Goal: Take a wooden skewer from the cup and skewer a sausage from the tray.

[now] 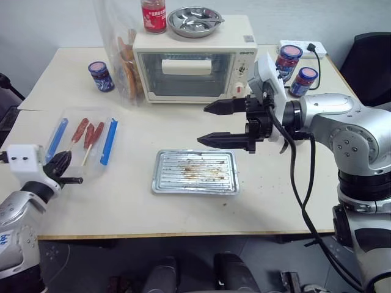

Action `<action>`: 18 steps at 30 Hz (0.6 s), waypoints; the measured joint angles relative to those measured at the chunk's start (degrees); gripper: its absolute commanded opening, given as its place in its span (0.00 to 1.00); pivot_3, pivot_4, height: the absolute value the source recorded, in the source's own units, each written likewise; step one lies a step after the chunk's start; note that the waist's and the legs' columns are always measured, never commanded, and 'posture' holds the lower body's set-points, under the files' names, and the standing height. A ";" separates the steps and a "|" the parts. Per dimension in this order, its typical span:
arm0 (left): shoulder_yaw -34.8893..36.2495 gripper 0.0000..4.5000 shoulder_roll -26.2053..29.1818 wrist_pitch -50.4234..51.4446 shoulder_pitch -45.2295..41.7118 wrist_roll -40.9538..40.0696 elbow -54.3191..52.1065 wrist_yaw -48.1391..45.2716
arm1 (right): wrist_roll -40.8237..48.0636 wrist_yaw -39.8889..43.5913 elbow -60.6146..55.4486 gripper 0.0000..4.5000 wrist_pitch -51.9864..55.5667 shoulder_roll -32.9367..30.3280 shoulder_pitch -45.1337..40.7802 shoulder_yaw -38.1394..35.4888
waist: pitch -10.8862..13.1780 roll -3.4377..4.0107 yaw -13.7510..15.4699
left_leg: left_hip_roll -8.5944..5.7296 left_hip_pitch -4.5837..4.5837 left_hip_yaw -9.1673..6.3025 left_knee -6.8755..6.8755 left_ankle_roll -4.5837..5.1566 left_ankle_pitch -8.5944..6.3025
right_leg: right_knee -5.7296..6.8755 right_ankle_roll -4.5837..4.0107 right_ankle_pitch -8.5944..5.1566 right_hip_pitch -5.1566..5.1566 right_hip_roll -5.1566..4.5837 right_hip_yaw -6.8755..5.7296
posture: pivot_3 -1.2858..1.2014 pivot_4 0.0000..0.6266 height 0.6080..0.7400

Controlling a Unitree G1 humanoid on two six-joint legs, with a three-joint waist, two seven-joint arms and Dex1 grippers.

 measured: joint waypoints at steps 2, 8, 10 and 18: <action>-0.51 0.15 0.60 -1.23 -2.03 0.75 3.27 -0.23 | 0.16 -0.56 -0.29 1.00 0.03 0.00 0.20 -0.10 | 0.00 0.00 -0.06 | 0.00 0.00 0.00 -0.01 0.00 0.00 | 0.01 0.00 0.00 -0.01 -0.01 -0.01 | 0.52 0.24 1.00; -0.86 0.45 3.50 -2.47 -3.08 0.12 4.16 -3.64 | 0.24 -1.49 -1.49 1.00 -0.05 -0.10 2.39 -0.25 | -0.01 -0.03 -0.73 | 0.03 0.00 0.04 -0.13 -0.01 0.00 | 0.02 0.00 0.00 -0.07 0.00 0.01 | 0.52 0.24 1.00; 1.28 0.50 4.56 -1.27 0.57 -1.71 0.55 -5.51 | 0.18 -1.14 -1.88 1.00 -0.14 -1.69 3.72 -0.25 | -0.01 -0.04 -0.74 | 0.04 -0.01 0.04 -0.17 -0.01 -0.01 | 0.04 0.00 0.00 -0.07 -0.01 0.01 | 0.52 0.24 1.00; 23.93 0.50 8.57 6.67 24.86 -15.00 -14.09 -20.57 | -1.46 7.83 -1.12 1.00 -3.78 -16.09 10.94 -3.88 | 0.04 -0.08 -0.24 | 0.04 0.06 0.07 -0.13 0.16 -0.16 | -0.37 -0.03 -0.01 0.17 -0.09 0.02 | 0.52 0.24 1.00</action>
